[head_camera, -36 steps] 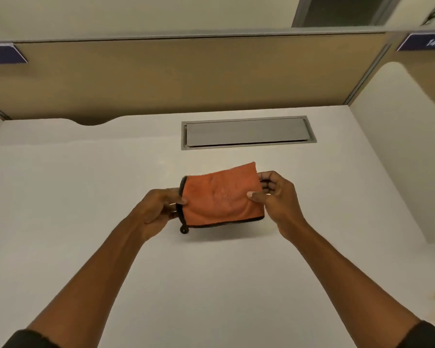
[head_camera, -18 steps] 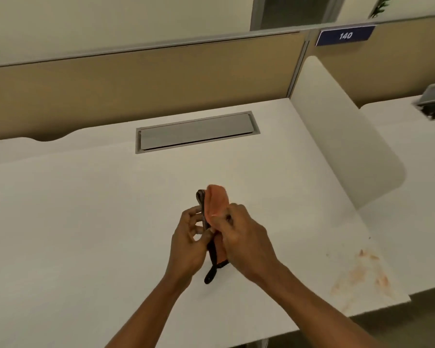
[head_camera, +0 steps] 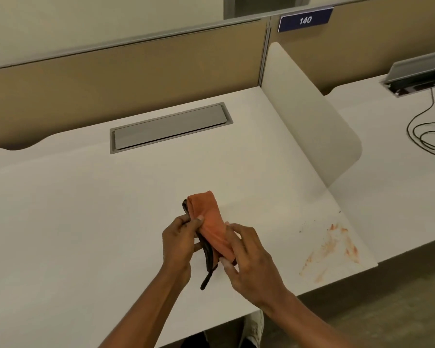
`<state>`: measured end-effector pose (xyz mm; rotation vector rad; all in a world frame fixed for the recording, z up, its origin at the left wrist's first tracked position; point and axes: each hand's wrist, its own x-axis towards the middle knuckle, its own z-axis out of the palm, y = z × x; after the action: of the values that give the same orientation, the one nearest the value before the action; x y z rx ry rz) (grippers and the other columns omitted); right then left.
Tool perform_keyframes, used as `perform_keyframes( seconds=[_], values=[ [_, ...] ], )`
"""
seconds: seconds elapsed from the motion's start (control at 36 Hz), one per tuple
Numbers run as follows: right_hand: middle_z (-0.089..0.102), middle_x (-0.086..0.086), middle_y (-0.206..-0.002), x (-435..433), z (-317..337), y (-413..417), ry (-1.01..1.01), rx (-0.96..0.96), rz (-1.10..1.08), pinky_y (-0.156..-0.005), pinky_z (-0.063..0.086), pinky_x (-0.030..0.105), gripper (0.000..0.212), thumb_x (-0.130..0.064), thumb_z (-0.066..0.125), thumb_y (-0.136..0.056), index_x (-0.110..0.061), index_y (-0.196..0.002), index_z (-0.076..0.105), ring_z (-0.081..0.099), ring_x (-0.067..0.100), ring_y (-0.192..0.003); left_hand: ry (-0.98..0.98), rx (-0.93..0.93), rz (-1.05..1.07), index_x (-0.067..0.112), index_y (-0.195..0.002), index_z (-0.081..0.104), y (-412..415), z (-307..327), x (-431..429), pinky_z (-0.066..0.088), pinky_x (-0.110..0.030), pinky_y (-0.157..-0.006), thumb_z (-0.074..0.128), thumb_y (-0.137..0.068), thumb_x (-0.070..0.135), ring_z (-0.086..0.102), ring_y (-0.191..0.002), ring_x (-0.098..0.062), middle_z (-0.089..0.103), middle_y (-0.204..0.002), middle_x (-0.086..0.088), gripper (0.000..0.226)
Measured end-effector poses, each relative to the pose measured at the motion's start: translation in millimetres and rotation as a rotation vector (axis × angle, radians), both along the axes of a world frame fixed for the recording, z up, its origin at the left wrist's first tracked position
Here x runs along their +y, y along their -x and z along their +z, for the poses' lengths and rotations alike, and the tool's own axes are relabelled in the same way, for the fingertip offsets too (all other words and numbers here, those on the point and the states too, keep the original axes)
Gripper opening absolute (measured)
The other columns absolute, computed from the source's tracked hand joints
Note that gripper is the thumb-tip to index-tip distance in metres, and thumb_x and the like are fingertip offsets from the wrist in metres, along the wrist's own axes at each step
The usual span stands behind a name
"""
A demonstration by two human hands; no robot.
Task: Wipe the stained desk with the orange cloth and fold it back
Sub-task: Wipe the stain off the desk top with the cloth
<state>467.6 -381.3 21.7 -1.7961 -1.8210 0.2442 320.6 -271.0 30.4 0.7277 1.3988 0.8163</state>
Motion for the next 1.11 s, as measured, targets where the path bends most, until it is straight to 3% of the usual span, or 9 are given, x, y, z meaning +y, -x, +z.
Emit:
perform_keyframes(
  seconds=[0.14,0.22,0.31,0.5,0.64,0.75,0.92,1.0,1.11],
  values=[
    [0.072,0.012,-0.124,-10,-6,-5,0.107,0.168,-0.228,-0.09,0.064,0.044,0.041,-0.031,0.085,-0.086,-0.007,-0.117,0.073,0.072,0.03,-0.11,0.0,-0.047,-0.021,0.01,-0.105,0.075,-8,-1,0,0.066,-0.032,-0.064,0.072,-0.104,0.015,0.079,-0.095,-0.028,0.081,-0.105,-0.008,0.005],
    [0.074,0.011,-0.107,-18,-6,-8,0.064,0.265,-0.219,-0.075,0.067,0.038,0.038,-0.026,0.085,-0.087,-0.003,-0.112,0.069,0.075,0.024,-0.085,-0.001,-0.066,-0.049,0.011,-0.111,0.075,-12,-1,0,0.065,-0.032,-0.064,0.07,-0.106,0.017,0.077,-0.099,-0.028,0.081,-0.111,-0.01,0.009],
    [0.071,0.013,-0.102,-28,-5,-7,-0.014,0.141,-0.166,-0.062,0.066,0.03,0.04,-0.036,0.075,-0.09,-0.007,-0.113,0.064,0.074,0.022,-0.067,0.006,-0.08,-0.068,0.012,-0.111,0.074,-18,-3,-3,0.064,-0.03,-0.064,0.067,-0.108,0.018,0.075,-0.101,-0.028,0.08,-0.111,-0.009,0.01],
    [0.051,0.006,-0.116,-52,-18,-7,-0.079,-0.061,-0.117,-0.063,0.065,0.024,0.031,-0.036,0.068,-0.094,-0.016,-0.117,0.061,0.071,0.021,-0.063,0.022,-0.046,-0.119,0.017,-0.116,0.074,-37,-16,-14,0.064,-0.028,-0.062,0.062,-0.111,0.018,0.076,-0.105,-0.026,0.08,-0.113,-0.006,0.013],
    [0.068,0.005,-0.109,-73,-24,-16,-0.031,-0.021,-0.066,-0.071,0.064,0.027,0.033,-0.044,0.069,-0.092,-0.02,-0.115,0.073,0.072,0.02,-0.078,0.135,-0.103,-0.243,0.017,-0.122,0.077,-41,-28,-19,0.066,-0.032,-0.067,0.066,-0.11,0.022,0.078,-0.109,-0.027,0.085,-0.109,-0.002,0.018],
    [0.07,0.001,-0.109,-83,-17,-25,-0.071,0.051,-0.13,-0.084,0.046,0.022,0.053,-0.067,0.072,-0.085,-0.024,-0.115,0.074,0.063,0.016,-0.093,0.215,-0.169,-0.327,0.024,-0.119,0.076,-44,-42,-27,0.067,-0.034,-0.071,0.064,-0.11,0.025,0.078,-0.11,-0.026,0.086,-0.108,0.004,0.015],
    [0.061,0.004,-0.14,-66,-22,-38,0.006,0.099,-0.276,-0.099,0.057,0.041,0.047,-0.048,0.041,-0.108,-0.016,-0.134,0.065,0.06,0.022,-0.125,0.276,-0.186,-0.442,0.018,-0.12,0.077,-62,-60,-40,0.068,-0.039,-0.077,0.06,-0.112,0.014,0.082,-0.102,-0.03,0.085,-0.108,-0.004,0.019],
    [0.032,0.004,-0.17,-58,-39,-44,0.19,0.088,-0.234,-0.124,0.038,0.042,0.059,-0.047,0.033,-0.108,-0.018,-0.159,0.04,0.033,0.021,-0.156,0.15,-0.058,-0.565,0.014,-0.122,0.074,-65,-66,-45,0.066,-0.029,-0.07,0.066,-0.109,0.016,0.084,-0.092,-0.019,0.085,-0.106,-0.004,0.016],
    [0.005,0.003,-0.177,-54,-68,-36,0.323,0.032,-0.118,-0.13,0.025,0.047,0.066,-0.045,0.033,-0.109,-0.015,-0.166,0.021,0.0,0.017,-0.164,-0.143,0.367,-0.667,0.017,-0.124,0.074,-60,-73,-43,0.061,-0.018,-0.062,0.076,-0.104,0.025,0.08,-0.075,-0.008,0.079,-0.105,0.005,0.022]
  ],
)
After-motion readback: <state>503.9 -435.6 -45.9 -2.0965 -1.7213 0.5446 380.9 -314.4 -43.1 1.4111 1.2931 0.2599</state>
